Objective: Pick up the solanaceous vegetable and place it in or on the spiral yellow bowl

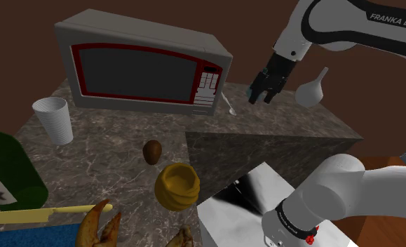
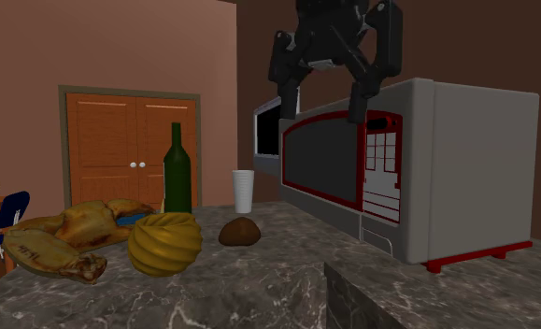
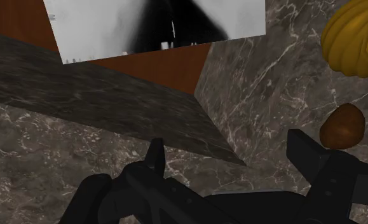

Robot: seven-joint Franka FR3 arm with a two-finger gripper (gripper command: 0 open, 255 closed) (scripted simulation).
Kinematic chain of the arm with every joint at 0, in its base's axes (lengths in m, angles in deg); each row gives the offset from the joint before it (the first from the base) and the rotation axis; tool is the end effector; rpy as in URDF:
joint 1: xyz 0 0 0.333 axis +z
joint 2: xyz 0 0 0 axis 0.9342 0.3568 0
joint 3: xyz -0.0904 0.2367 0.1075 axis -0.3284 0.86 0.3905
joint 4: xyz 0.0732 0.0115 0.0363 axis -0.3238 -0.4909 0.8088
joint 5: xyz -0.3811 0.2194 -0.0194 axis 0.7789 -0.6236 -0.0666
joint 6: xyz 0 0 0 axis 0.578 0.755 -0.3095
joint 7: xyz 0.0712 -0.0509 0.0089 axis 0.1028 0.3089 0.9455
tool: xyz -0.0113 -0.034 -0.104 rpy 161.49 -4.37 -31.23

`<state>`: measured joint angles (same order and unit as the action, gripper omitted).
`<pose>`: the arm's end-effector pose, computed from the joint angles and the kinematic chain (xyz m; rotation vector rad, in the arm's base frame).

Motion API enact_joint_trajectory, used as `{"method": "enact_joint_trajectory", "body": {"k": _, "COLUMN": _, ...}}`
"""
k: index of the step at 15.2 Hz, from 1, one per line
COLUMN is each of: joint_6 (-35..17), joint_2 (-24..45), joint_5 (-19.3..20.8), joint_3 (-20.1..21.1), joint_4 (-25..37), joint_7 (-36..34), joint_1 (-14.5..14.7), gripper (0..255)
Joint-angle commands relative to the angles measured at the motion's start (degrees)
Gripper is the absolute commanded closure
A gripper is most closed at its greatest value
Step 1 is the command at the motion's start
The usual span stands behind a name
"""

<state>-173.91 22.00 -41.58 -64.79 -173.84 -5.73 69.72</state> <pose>0.3891 -0.0100 0.5311 -3.0037 0.0867 -0.0073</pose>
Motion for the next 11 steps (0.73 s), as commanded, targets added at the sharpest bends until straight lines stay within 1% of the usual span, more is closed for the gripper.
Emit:
{"method": "enact_joint_trajectory", "body": {"k": 1, "joint_6": 0.0, "joint_2": 0.0, "joint_5": 0.0, "joint_3": 0.0, "joint_4": 0.0, "joint_7": 0.0, "joint_1": 0.0, "gripper": 0}}
{"method": "enact_joint_trajectory", "body": {"k": 6, "joint_6": -7.45, "joint_2": -1.09, "joint_5": -3.31, "joint_3": 8.35, "joint_4": -5.29, "joint_7": -9.42, "joint_1": 1.37, "gripper": 0}}
{"method": "enact_joint_trajectory", "body": {"k": 11, "joint_6": -15.47, "joint_2": 1.34, "joint_5": -6.07, "joint_3": 17.28, "joint_4": -7.93, "joint_7": -19.1, "joint_1": 2.6, "gripper": 0}}
